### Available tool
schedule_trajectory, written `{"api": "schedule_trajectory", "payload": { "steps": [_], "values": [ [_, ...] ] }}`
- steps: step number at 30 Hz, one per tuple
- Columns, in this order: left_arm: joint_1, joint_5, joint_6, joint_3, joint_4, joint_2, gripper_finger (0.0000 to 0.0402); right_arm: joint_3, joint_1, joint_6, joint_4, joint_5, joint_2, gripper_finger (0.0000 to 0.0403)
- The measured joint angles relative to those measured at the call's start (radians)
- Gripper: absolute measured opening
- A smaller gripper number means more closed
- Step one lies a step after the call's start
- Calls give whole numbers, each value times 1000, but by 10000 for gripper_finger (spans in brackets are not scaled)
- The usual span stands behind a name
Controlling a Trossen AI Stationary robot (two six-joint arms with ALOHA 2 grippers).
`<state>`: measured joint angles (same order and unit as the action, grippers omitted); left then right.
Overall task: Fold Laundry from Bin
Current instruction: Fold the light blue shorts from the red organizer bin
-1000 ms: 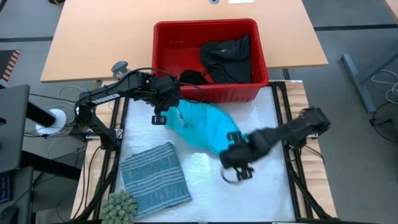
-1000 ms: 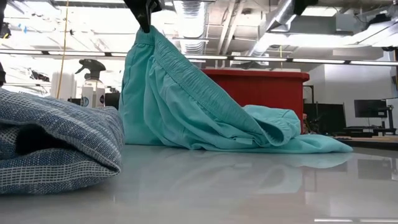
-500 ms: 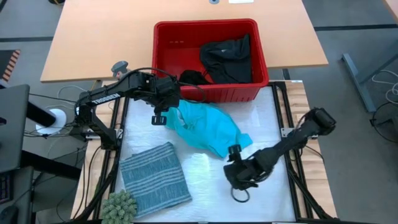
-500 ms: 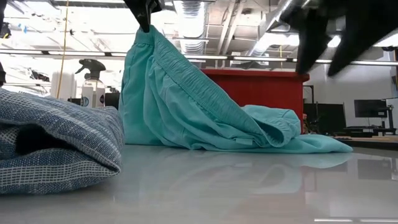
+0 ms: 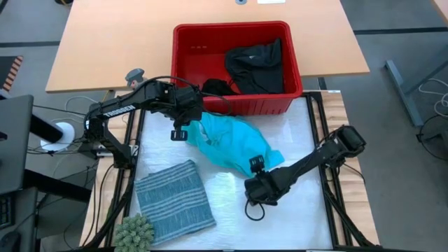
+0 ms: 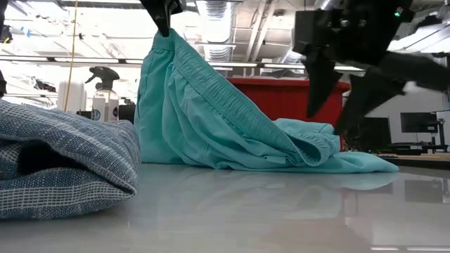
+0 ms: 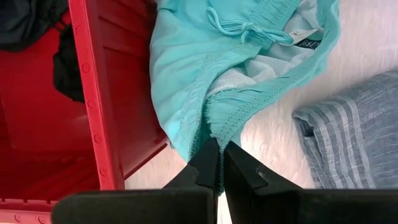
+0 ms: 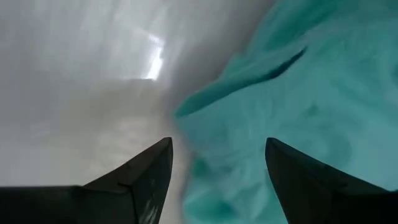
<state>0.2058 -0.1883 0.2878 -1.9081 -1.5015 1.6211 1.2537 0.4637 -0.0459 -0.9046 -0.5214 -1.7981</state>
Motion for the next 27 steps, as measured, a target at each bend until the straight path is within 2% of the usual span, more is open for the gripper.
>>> {"api": "schedule_trajectory", "payload": {
  "steps": [2,5,8,13,18,21,27],
  "values": [
    [0,0,0,0,0,0,0,-12,-2,40,43,-27,0,281],
    [0,-1,4,0,0,0,0,-56,-8,93,135,12,-2,281],
    [0,-1,13,0,0,0,0,-85,0,104,146,13,-8,281],
    [0,-2,15,0,0,0,0,-98,-4,111,154,-121,-7,282],
    [0,-2,20,0,0,0,0,-98,-31,160,207,-75,-7,282],
    [0,-2,23,0,0,0,0,-98,-42,160,186,-40,-7,282],
    [0,-2,33,0,3,0,0,-98,-33,188,137,-34,-7,282]
  ]
}}
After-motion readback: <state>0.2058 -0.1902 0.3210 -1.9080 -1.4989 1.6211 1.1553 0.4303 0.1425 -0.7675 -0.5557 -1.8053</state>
